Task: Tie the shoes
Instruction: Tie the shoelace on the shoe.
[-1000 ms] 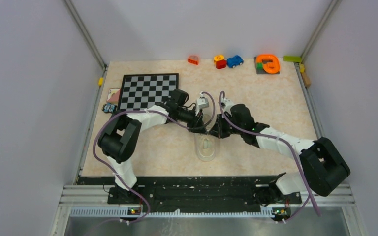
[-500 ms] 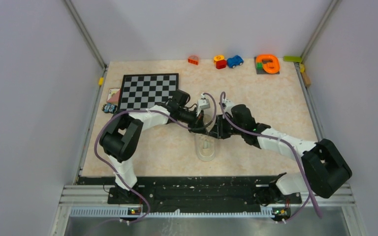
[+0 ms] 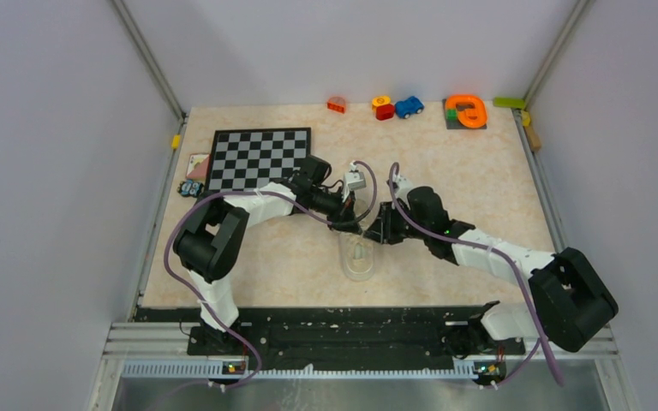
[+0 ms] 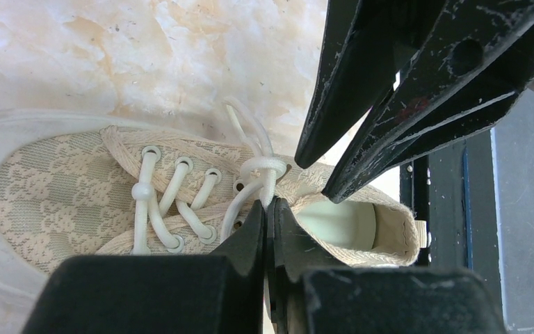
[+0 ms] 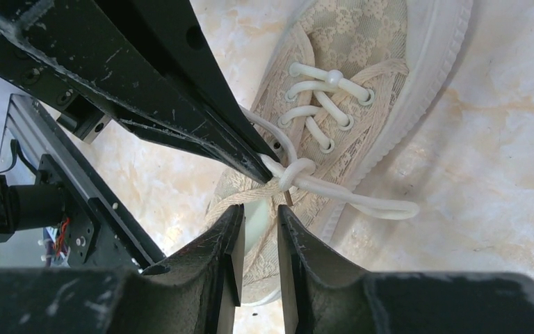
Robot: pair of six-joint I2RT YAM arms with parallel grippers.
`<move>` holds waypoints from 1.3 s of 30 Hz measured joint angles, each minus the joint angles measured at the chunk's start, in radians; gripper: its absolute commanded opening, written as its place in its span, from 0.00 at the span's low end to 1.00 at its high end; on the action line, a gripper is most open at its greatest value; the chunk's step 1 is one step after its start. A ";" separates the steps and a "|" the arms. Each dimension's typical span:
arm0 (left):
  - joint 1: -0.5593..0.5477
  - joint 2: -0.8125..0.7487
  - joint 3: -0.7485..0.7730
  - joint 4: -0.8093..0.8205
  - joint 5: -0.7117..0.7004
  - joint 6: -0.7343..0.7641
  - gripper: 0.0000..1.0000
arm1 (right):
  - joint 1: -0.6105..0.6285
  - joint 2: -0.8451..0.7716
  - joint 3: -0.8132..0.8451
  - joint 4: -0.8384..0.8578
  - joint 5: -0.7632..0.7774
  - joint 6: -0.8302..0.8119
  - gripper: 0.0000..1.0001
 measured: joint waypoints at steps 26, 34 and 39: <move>0.000 0.000 0.008 -0.018 0.000 0.003 0.00 | 0.000 0.071 -0.007 0.061 0.008 -0.020 0.20; 0.000 0.000 0.008 -0.019 0.000 0.003 0.08 | 0.000 0.071 -0.007 0.065 0.008 -0.021 0.00; 0.000 0.000 0.009 -0.021 -0.002 0.003 0.13 | 0.000 0.061 -0.007 0.045 0.008 -0.023 0.00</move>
